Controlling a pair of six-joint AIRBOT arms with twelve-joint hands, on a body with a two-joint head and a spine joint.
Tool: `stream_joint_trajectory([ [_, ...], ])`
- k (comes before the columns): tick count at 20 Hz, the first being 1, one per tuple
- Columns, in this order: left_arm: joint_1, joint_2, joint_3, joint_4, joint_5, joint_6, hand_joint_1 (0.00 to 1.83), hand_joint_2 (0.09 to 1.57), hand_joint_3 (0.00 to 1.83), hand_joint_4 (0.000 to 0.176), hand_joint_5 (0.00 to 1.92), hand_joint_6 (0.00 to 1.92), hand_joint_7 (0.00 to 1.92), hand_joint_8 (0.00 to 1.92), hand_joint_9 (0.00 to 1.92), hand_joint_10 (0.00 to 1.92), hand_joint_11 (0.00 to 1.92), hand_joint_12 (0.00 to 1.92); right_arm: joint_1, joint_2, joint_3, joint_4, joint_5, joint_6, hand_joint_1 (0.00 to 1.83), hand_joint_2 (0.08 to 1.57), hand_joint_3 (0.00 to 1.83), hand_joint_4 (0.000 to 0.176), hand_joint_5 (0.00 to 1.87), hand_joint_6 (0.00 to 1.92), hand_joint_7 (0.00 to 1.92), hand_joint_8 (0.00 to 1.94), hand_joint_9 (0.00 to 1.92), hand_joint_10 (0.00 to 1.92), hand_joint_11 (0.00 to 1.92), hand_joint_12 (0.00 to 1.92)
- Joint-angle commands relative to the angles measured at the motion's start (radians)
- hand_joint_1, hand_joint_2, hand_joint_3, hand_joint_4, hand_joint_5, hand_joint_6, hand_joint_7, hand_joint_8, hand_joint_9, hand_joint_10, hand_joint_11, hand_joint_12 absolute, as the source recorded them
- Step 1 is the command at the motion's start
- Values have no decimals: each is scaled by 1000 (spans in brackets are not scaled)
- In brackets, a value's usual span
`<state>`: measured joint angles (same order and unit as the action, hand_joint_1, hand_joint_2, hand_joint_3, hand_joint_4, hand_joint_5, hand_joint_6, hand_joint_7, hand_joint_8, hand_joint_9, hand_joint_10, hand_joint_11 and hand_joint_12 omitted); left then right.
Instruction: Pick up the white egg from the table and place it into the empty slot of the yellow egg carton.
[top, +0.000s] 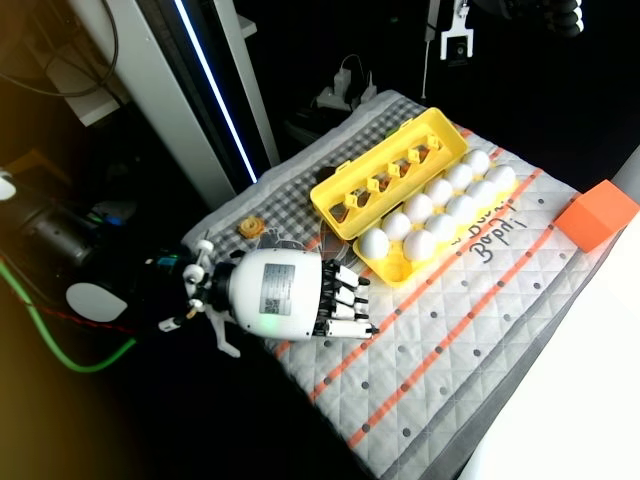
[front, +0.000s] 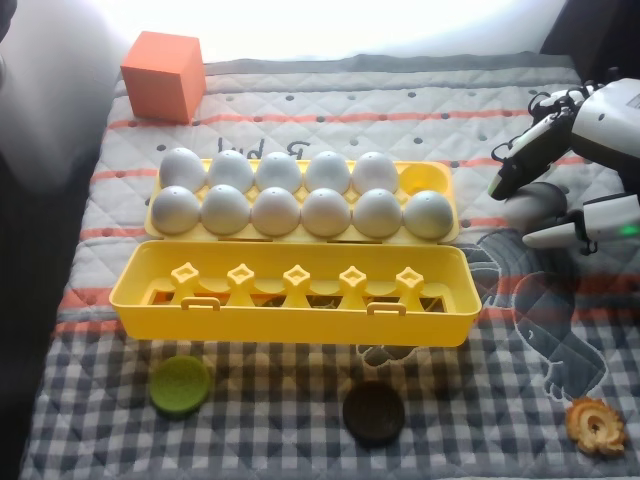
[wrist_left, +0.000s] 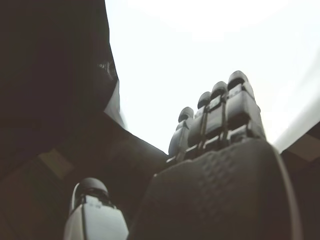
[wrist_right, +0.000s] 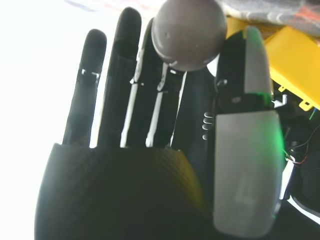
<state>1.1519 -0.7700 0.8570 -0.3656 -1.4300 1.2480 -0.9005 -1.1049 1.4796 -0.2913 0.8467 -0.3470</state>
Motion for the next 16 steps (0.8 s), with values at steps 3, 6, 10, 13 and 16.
stream_joint_trajectory([
  [3, -7, 3, 0, 6, -129, -10, 0, 695, 3, 101, 0, 0, 0, 0, 0, 0, 0, 0, 18, 3, 0, 38, 105, 5, 1141, 1054, 0, 0, 1112, 756, 1140, 6, 1070, 13, 424, 1281],
  [6, -6, 3, 0, 6, -129, -10, 0, 701, 4, 96, 0, 0, 0, 0, 0, 0, 0, 0, 25, 3, -1, 38, 115, 5, 1161, 1054, 0, 0, 1110, 755, 1151, 3, 1075, 9, 497, 1092],
  [10, -6, 3, 0, 6, -130, -10, 0, 687, 0, 97, 0, 0, 0, 0, 0, 0, 0, 0, 33, 3, -1, 38, 119, 5, 1180, 1039, 0, 0, 1142, 698, 1164, 2, 1086, 5, 475, 1079],
  [13, -6, 3, 0, 6, -130, -10, 0, 677, 0, 100, 0, 0, 0, 0, 0, 0, 0, 0, 40, 3, -1, 39, 134, 9, 1162, 1038, 0, 0, 1144, 699, 1153, 0, 1086, 2, 472, 1133],
  [16, -6, 3, 0, 6, -130, -10, 0, 695, 3, 93, 0, 0, 0, 0, 0, 0, 0, 0, 54, 3, -1, 38, 138, 10, 1167, 1020, 0, 0, 1141, 572, 1116, 6, 1056, 8, 484, 1114],
])
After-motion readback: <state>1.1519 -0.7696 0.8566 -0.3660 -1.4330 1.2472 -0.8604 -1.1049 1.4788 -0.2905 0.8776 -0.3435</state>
